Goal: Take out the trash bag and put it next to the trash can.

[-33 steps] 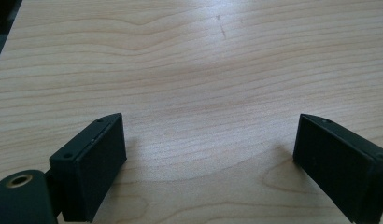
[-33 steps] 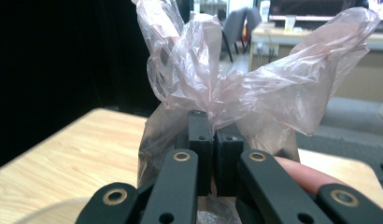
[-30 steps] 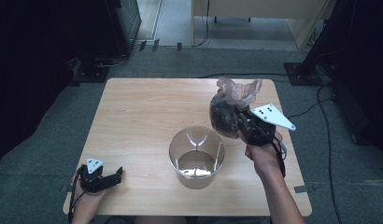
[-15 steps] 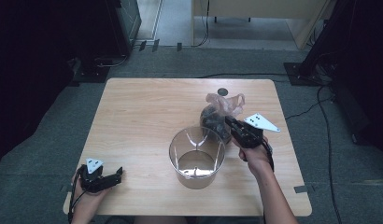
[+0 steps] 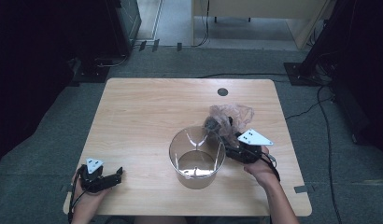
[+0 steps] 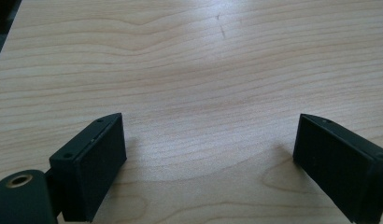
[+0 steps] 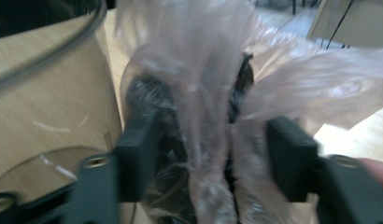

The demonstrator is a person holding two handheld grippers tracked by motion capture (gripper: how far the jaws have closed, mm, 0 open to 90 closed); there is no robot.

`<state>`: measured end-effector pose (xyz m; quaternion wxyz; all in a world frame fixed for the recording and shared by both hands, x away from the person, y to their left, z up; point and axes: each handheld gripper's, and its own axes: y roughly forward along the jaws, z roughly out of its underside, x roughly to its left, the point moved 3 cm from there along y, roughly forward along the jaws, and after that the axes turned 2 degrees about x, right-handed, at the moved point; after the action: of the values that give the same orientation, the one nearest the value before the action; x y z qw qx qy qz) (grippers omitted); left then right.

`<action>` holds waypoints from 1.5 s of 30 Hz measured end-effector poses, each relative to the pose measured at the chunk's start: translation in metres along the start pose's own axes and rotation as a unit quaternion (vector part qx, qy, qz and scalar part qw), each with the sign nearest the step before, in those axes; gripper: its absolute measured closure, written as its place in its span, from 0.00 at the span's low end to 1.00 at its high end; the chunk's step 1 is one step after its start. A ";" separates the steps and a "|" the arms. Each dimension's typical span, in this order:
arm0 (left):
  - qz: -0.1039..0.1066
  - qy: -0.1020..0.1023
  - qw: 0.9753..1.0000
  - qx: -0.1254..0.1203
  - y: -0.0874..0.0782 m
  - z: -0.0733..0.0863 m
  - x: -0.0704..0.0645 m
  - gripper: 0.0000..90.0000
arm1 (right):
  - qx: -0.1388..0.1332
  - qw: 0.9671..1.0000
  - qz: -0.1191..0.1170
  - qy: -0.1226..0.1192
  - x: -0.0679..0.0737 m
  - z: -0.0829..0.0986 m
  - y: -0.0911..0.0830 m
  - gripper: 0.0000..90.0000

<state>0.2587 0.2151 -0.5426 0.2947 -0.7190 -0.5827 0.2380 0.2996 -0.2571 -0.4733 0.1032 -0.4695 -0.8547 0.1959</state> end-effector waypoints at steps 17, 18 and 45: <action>0.000 0.001 1.000 0.000 0.000 0.000 0.000 0.10 | 0.023 0.996 0.054 0.071 -0.016 0.019 -0.027 0.15; 0.000 0.001 1.000 0.000 0.000 0.000 0.000 0.10 | 0.026 0.996 0.054 0.072 -0.017 0.020 -0.029 0.15; 0.000 0.001 1.000 0.001 0.000 0.000 0.000 0.10 | 0.098 0.984 0.116 0.097 -0.043 0.079 -0.059 0.04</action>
<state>0.2586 0.2152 -0.5425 0.2958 -0.7189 -0.5824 0.2377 0.2492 -0.3405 -0.5190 0.2082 -0.5697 -0.7570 0.2428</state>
